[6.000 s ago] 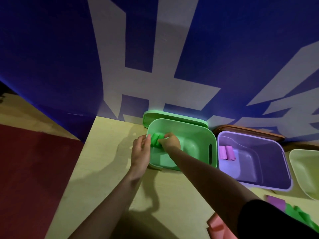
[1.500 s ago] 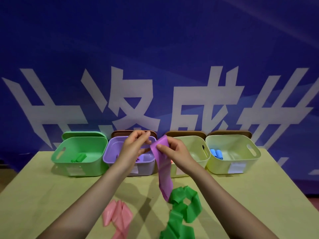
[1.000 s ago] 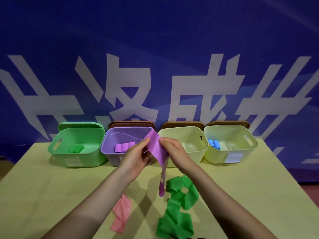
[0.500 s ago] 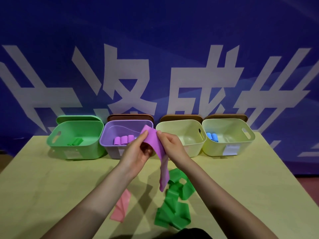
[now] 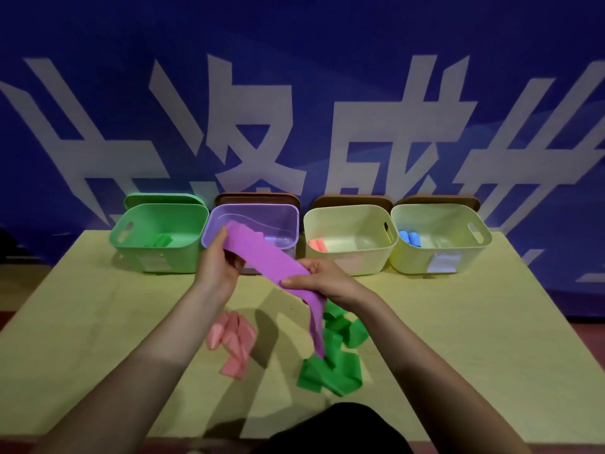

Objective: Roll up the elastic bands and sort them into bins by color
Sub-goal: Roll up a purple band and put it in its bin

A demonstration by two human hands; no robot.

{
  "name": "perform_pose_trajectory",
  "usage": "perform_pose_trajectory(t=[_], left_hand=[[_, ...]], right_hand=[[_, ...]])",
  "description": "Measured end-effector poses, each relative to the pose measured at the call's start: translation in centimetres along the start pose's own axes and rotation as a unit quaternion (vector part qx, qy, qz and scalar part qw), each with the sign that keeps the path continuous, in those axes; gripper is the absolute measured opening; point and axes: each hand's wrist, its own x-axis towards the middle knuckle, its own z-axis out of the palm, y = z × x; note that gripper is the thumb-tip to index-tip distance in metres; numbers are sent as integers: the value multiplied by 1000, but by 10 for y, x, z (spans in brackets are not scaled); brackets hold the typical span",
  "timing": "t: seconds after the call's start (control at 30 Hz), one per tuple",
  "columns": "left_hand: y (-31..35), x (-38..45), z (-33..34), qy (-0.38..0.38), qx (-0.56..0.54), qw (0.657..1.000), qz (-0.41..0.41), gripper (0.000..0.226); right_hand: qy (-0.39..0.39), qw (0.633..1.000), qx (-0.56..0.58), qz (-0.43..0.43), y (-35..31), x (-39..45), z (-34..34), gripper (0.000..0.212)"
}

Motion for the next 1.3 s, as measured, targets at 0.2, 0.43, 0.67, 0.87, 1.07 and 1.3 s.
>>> perform_pose_trajectory(t=[0.2,0.43,0.67,0.87,1.07,1.3], left_hand=[[39,21,-47,107,-17,992,62,9],[15,26,-44,102,54,991,74,20],[7,42,-22,36,-22,999,-5,43],[-5,34,10,-78,-89,993,2,27],[-16,10,50,-122,32,992,8,26],[-41,-14,68,-132,256,955,69,37]], right_hand=[[-40,998,-12,46,32,-12,-10,20],[26,997,15,66,55,-22,-31,22],[110,992,18,62,73,-39,-61,6],[197,978,40,55,86,-36,-75,10],[208,971,-31,112,89,-36,-79,15],[284,954,-18,-94,22,-32,-59,17]])
